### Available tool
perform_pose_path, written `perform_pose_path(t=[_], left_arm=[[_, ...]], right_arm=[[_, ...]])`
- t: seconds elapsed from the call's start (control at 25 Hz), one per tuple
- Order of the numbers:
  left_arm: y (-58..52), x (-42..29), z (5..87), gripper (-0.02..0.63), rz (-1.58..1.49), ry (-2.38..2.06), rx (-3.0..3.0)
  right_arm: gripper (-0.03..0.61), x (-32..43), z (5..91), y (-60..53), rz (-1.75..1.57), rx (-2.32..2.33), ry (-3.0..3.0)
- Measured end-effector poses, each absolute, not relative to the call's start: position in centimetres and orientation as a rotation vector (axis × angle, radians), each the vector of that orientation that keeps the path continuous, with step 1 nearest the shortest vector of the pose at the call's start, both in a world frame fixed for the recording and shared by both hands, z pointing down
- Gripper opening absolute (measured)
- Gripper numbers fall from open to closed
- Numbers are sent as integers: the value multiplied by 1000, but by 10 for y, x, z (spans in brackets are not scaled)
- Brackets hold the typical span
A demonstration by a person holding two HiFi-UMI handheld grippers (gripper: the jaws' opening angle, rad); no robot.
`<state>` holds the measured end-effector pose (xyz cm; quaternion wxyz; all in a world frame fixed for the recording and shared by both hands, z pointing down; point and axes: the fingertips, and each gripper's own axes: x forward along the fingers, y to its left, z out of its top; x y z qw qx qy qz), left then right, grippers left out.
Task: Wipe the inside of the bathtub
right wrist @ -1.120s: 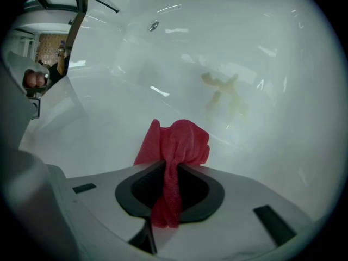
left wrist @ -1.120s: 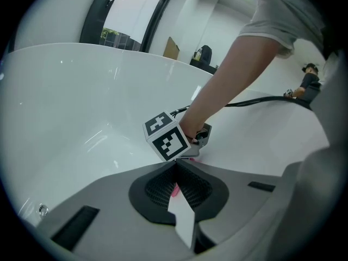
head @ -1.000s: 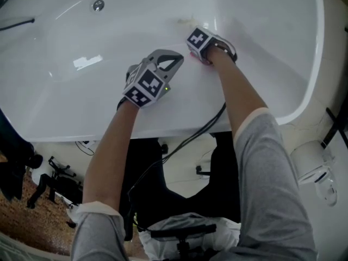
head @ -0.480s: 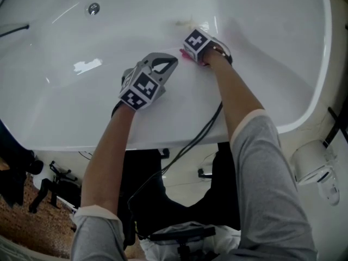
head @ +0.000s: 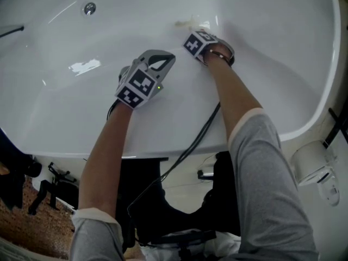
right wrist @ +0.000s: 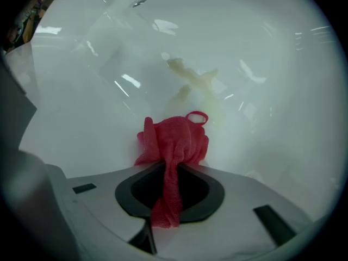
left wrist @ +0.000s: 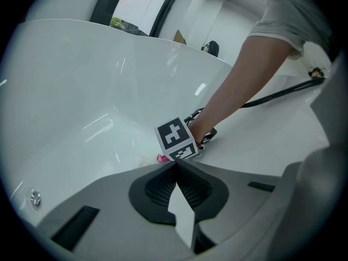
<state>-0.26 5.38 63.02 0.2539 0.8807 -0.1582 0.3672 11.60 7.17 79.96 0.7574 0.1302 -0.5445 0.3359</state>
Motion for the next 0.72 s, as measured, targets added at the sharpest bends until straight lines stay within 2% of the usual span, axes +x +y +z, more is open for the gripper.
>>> perform_pose_path(t=[0.4, 0.72], left_arm=[[47, -14, 631, 3, 1007, -462, 2395], [42, -7, 639, 3, 982, -461, 2407]], right_arm=[[65, 60, 816, 82, 771, 91, -1361], [66, 115, 822, 32, 672, 385, -1251]])
